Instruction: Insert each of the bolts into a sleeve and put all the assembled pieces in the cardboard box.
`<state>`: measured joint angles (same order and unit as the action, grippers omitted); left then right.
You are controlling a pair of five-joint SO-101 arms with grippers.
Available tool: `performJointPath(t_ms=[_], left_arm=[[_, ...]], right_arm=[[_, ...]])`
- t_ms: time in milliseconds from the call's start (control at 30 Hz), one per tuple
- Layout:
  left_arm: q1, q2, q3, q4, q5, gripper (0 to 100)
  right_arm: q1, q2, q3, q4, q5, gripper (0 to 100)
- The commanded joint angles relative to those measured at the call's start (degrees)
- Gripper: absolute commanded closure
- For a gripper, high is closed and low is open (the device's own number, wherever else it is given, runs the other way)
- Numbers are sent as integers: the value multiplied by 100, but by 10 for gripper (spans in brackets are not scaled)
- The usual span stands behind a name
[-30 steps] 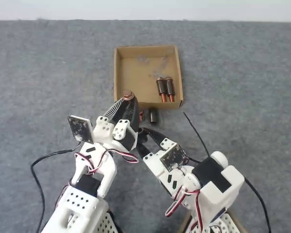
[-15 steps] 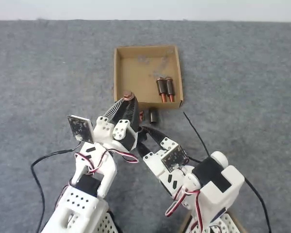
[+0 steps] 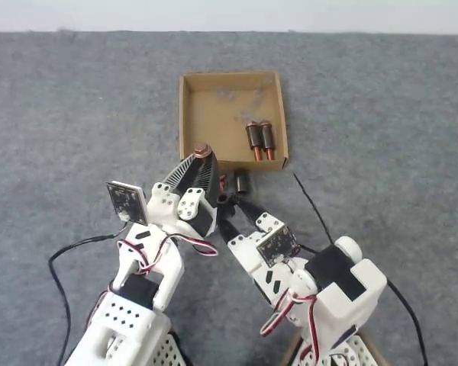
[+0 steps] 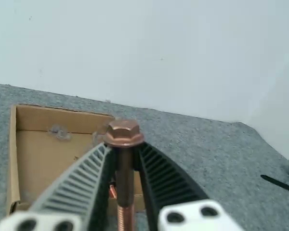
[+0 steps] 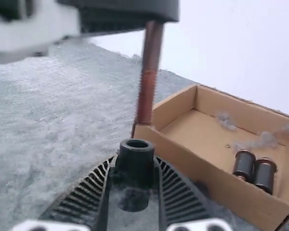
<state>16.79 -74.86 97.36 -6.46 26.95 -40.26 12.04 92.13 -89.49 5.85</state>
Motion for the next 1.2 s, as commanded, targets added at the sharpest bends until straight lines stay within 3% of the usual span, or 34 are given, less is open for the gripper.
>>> performJointPath(t_ms=[0, 567, 833, 1167], left_arm=[[35, 44, -57, 0, 35, 990], [53, 53, -57, 0, 35, 990], [79, 53, -57, 264, 26, 990], [229, 53, -57, 554, 26, 991]], right_arm=[[92, -136, -202, -154, -62, 993], [101, -681, -26, -66, -44, 993], [110, -1710, 62, 1402, -44, 993], [365, -2765, 281, 2053, -79, 993]])
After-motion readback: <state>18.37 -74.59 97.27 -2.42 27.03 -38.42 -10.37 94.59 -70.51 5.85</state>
